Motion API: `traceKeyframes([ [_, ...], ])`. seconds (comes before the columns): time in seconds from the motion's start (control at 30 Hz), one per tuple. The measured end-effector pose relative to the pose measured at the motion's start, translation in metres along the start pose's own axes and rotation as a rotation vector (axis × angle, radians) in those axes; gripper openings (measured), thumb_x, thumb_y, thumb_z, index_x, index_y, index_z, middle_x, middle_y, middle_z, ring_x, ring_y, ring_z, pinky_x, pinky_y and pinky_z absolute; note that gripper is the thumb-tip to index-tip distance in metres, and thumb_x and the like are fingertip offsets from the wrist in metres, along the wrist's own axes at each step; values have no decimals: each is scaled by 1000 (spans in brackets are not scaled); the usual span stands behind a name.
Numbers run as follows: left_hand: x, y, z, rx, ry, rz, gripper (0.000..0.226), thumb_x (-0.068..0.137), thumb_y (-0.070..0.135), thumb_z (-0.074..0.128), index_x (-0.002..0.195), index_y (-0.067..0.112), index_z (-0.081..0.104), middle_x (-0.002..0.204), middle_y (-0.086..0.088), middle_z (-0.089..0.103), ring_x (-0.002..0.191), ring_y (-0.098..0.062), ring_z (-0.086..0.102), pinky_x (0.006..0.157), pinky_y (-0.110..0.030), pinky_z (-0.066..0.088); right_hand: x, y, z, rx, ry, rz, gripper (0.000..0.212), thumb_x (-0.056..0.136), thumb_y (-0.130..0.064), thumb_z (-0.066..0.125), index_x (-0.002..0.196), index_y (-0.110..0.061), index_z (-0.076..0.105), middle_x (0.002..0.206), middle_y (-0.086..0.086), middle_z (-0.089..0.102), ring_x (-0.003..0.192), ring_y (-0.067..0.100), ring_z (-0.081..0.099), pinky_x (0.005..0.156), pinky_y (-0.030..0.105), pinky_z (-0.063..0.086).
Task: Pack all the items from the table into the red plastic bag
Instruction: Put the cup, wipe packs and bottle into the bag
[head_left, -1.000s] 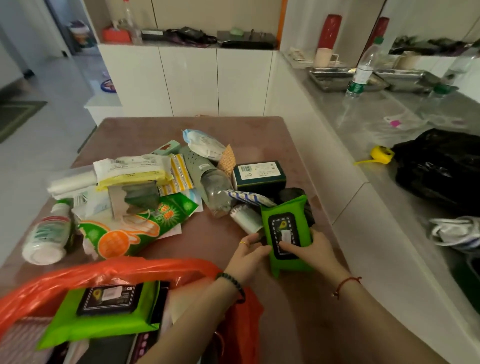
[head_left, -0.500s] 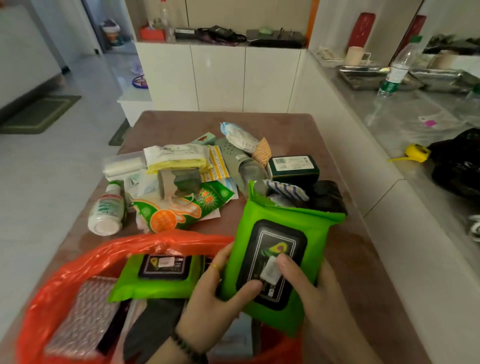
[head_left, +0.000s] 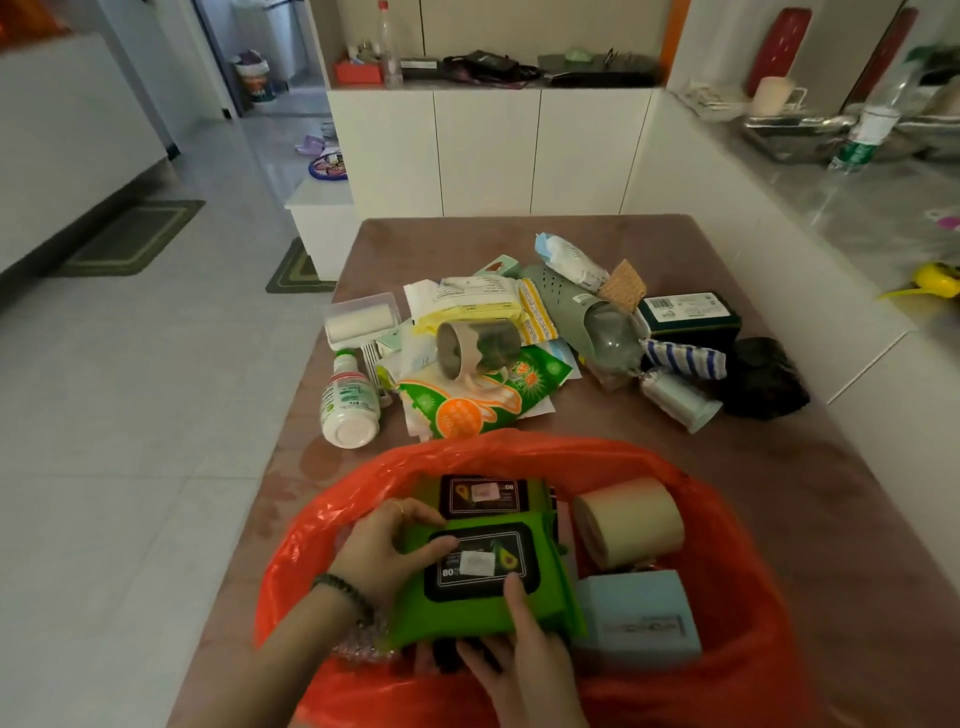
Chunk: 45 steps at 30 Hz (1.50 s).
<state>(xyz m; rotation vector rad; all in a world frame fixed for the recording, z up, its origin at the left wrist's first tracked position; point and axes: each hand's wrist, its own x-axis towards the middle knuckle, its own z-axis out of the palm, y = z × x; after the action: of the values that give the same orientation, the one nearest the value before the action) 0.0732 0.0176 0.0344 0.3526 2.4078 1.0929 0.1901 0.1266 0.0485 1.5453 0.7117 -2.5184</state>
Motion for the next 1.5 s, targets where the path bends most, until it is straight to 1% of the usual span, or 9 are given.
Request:
traceKeyframes([
  [0.27,-8,-9,9,200,-125,190,28,78,33,66,78,46,41,111,10,45,109,-9,50,97,-26,44,-5,4,-11,-138,-29,165,38,94,-10,46,130,1,44,106,25,56,92,45,55,77,52,44],
  [0.33,-13,-15,10,307,-158,230,25,81,35,62,83,46,40,109,15,39,112,-6,47,99,-24,42,-11,-5,-20,-261,-113,145,39,95,-9,43,132,5,42,124,27,55,108,42,56,95,46,44],
  [0.4,-15,-17,5,359,-130,281,21,81,39,60,94,44,44,108,18,40,109,-3,47,96,-22,43,-27,-19,-25,-374,-251,94,31,90,-11,53,117,4,56,116,21,64,93,20,69,83,27,52],
  [0.53,-2,-3,-31,-4,57,346,20,74,40,63,90,42,51,95,19,58,88,-3,59,72,-6,47,-35,-47,-4,-663,-409,-110,21,81,-14,59,93,0,68,82,20,74,69,26,72,58,29,57],
  [0.73,72,8,-96,-449,454,115,37,85,10,58,120,2,49,113,-4,52,100,-15,53,74,-11,46,13,-79,114,-672,-429,-455,35,91,-20,54,124,-10,49,118,13,61,105,24,63,92,33,52],
  [0.87,119,-19,-102,-378,423,-177,63,84,25,61,137,9,32,141,-16,40,128,-27,42,103,-36,38,71,-69,180,-803,-418,-421,55,88,-28,58,137,-10,38,132,12,48,113,24,51,93,31,44],
  [1.17,161,-47,-90,-668,344,-452,75,75,25,71,138,14,32,131,-18,51,112,-34,55,95,-49,48,154,-41,224,-1035,-289,-371,49,89,-49,40,136,-36,34,131,2,40,119,30,46,90,40,47],
  [1.37,130,-46,-94,-781,388,-344,97,42,36,82,128,9,45,123,-20,59,103,-32,62,88,-44,53,155,-39,214,-1002,-348,-380,59,71,-61,57,125,-44,40,129,-1,49,111,26,54,82,47,56],
  [1.5,80,-27,-84,-853,326,-33,62,73,-7,67,125,14,41,113,-11,59,87,-14,66,63,-24,59,125,-51,202,-897,-507,-394,83,54,-55,79,127,-31,47,122,3,61,107,23,62,90,44,52],
])
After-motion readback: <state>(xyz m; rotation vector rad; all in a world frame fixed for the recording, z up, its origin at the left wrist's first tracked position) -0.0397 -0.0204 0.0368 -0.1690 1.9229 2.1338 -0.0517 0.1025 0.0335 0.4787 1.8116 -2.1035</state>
